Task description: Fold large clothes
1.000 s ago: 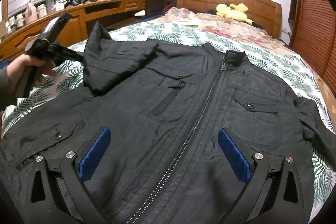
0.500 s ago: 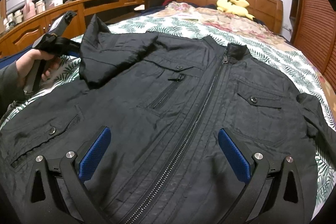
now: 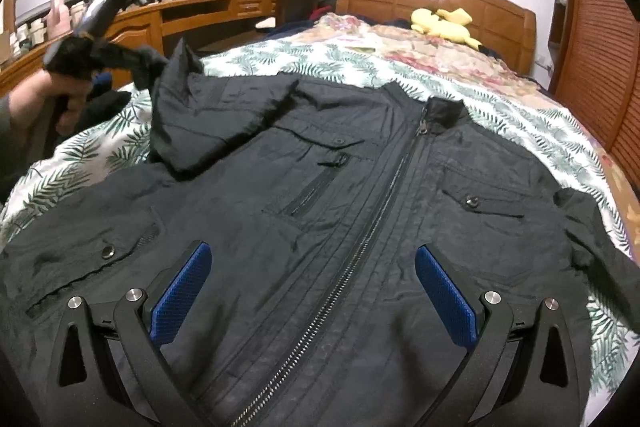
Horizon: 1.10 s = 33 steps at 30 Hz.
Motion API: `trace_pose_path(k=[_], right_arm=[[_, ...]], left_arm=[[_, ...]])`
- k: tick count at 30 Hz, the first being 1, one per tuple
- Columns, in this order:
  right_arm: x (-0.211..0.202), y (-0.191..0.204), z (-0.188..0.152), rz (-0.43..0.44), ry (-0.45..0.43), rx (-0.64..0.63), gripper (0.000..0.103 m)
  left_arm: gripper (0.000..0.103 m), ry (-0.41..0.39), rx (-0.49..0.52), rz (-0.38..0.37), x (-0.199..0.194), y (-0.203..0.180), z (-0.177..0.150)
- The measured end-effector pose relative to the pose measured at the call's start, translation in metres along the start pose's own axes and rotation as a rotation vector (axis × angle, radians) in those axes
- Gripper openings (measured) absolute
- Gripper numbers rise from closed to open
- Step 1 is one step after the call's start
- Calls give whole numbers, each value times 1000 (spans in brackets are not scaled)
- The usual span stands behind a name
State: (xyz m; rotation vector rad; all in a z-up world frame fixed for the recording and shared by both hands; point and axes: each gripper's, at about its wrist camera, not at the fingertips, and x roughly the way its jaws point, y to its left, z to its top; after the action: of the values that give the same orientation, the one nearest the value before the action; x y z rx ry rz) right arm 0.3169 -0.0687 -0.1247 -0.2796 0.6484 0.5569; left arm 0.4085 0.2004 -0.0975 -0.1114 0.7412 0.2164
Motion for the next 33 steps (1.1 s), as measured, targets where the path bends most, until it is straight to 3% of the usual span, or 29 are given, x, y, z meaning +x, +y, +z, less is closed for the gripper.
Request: trace_pose_path(k=[8,11,16,24,33], right_arm=[[-44,-27,-2,-1,-39,48,103],[-53,-40,-7,-11,-43,77,103],[-60,-53,-18,-3,-36,126,102],[-62,-58,-27,-32,-26,118,101],[-54,-62,-29,-17,-8,137,101]], left_arm=[[0,-126,77,-141,-93,-78,-11],[0,-147,79,-206,-115,-104,-23],[0,-171,98,-248,-139,-141,-44],[0,-155,160,-244,-143,-172,-73],[6,-127,150,-256,-135,-163,-107]])
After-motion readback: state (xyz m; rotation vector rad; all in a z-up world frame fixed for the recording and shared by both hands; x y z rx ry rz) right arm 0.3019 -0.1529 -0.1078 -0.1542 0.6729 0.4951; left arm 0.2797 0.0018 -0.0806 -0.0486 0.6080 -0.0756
